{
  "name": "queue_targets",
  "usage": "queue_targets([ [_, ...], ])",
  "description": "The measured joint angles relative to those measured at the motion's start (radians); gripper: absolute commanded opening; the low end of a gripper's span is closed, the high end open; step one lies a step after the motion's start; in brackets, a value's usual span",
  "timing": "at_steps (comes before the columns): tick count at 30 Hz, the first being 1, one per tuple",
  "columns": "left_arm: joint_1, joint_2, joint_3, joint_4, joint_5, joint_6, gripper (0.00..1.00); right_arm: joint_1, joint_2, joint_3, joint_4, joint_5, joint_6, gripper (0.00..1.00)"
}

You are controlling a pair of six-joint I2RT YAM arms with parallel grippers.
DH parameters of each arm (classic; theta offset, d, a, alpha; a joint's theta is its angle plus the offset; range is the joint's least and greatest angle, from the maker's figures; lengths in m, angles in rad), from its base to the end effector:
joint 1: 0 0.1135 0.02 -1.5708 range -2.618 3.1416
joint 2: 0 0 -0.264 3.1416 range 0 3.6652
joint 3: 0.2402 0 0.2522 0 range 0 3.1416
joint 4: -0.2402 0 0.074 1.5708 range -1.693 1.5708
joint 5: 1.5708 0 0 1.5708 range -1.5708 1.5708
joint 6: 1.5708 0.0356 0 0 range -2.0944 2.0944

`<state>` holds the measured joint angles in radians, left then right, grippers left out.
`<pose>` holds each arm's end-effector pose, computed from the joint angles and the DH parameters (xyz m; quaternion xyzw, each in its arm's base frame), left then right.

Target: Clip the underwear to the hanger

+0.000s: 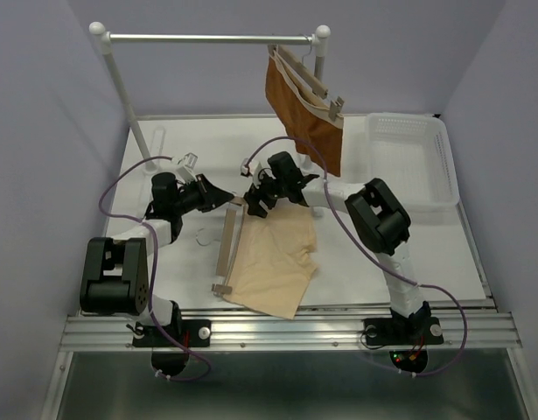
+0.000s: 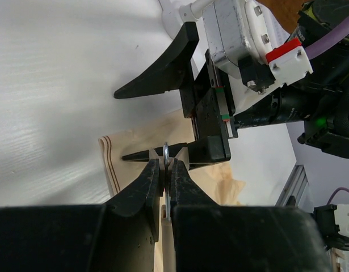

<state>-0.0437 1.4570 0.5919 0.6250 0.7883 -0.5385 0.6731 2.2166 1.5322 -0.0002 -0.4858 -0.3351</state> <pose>0.2894 -0.0379 0.2047 0.0520 0.7623 -0.4530 0.4593 0.3715 0.3174 0.1493 -0.5139 0.7180 0.2842 0.3737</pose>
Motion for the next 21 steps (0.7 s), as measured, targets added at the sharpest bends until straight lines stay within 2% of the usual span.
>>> queue_targets([
  [1,0.0,0.003,0.0,-0.001,-0.001,0.0,0.0,0.001,0.005,0.006,0.0,-0.001,-0.001,0.68],
  [4,0.0,0.013,0.0,0.0,-0.002,0.0,0.0,0.005,0.016,0.017,0.003,0.001,-0.006,0.4],
  [6,0.0,0.014,0.0,0.0,-0.002,0.0,0.0,0.006,0.016,0.017,0.002,-0.005,0.006,0.28],
  [7,0.0,0.014,0.001,0.003,-0.002,0.0,0.0,0.008,0.016,0.015,0.0,-0.009,0.008,0.14],
  [9,0.0,0.014,0.006,0.005,-0.002,0.0,0.0,0.012,0.016,0.005,0.009,-0.021,0.012,0.03],
  [10,0.0,0.014,0.008,0.005,-0.001,0.0,0.0,0.015,0.015,-0.003,0.018,-0.027,0.006,0.01],
  [21,0.001,0.032,0.011,0.006,0.026,0.0,0.0,0.016,-0.12,-0.233,0.144,-0.024,0.079,0.01],
])
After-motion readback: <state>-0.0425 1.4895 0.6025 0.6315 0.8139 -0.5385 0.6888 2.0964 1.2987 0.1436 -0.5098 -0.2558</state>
